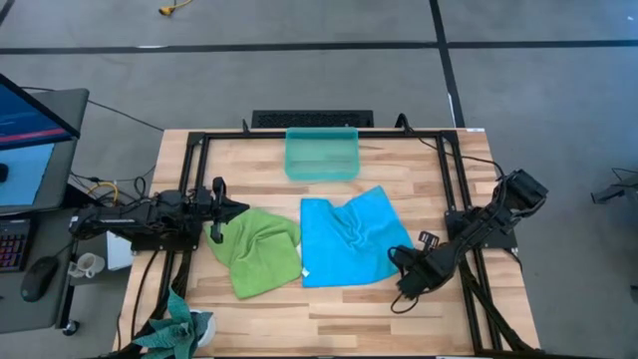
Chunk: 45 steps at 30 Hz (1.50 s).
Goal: Roll microfiber towels into tight, uniform cylinder then place into a basket
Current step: Fold the blue microfiber cloth
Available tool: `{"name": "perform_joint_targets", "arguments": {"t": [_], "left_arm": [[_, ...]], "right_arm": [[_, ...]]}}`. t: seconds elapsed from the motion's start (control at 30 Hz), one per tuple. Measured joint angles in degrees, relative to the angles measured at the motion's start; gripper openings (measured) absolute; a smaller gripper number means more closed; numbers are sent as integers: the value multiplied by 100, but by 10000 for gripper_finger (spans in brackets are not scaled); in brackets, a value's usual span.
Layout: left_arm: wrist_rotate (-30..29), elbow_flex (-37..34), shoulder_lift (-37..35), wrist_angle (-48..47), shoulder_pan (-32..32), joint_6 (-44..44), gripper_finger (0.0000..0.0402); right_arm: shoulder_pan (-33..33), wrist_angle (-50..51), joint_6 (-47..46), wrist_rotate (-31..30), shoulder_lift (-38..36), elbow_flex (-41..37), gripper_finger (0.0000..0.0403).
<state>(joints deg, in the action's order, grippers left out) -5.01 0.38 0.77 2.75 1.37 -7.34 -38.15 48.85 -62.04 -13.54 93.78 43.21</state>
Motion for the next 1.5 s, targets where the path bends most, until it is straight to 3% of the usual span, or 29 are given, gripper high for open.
{"name": "perform_joint_targets", "arguments": {"t": [0.2, 0.43, 0.9, 1.13, 1.3, 1.5], "left_arm": [[-53, 20, 0, 1015, -61, 829, 0], [-719, 440, 333, 1093, -61, 1534, 0], [-825, 1796, 2993, 1128, -61, 1830, 0], [-489, 2522, 4427, 1092, -75, 1956, 4], [-436, 2909, 5209, 1068, -230, 2008, 43], [-420, 3338, 5963, 1049, -543, 1647, 128]], "right_arm": [[5, 102, -52, 0, 39, 199, 5], [105, 16, -203, -85, 42, 231, 7], [308, 8, -201, -44, 28, 235, 4], [315, -25, -199, -233, 28, 233, 7], [313, -29, -194, -332, 28, 233, 5], [311, -28, -199, -336, 28, 233, 7]]}}
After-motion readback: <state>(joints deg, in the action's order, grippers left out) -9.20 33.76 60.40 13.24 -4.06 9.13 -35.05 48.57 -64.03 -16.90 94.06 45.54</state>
